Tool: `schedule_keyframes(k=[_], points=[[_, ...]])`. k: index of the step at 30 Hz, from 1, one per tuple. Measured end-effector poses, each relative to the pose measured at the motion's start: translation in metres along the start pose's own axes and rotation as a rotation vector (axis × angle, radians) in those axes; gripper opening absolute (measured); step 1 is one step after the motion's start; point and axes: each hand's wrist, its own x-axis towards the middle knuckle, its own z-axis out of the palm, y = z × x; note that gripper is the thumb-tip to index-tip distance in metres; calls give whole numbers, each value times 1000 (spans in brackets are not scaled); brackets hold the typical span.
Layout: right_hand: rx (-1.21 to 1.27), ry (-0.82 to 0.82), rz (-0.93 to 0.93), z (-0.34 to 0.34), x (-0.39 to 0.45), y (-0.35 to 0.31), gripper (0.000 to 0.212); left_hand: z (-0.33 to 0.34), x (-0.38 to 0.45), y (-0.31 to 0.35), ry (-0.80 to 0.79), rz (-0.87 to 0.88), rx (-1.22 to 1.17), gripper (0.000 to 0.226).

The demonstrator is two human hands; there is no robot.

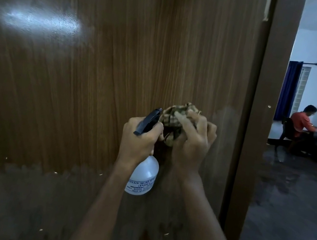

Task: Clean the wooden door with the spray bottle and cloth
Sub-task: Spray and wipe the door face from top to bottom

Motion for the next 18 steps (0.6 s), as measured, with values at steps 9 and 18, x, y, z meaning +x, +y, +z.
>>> schedule_keyframes(k=[9,18], points=[[-31,-42,68,-14,-40,42,29,37,0,-2,-71,-88,10,30],[-52,-39,77,-33,-13,73,14,85,1,6,-60,-172,-17,27]])
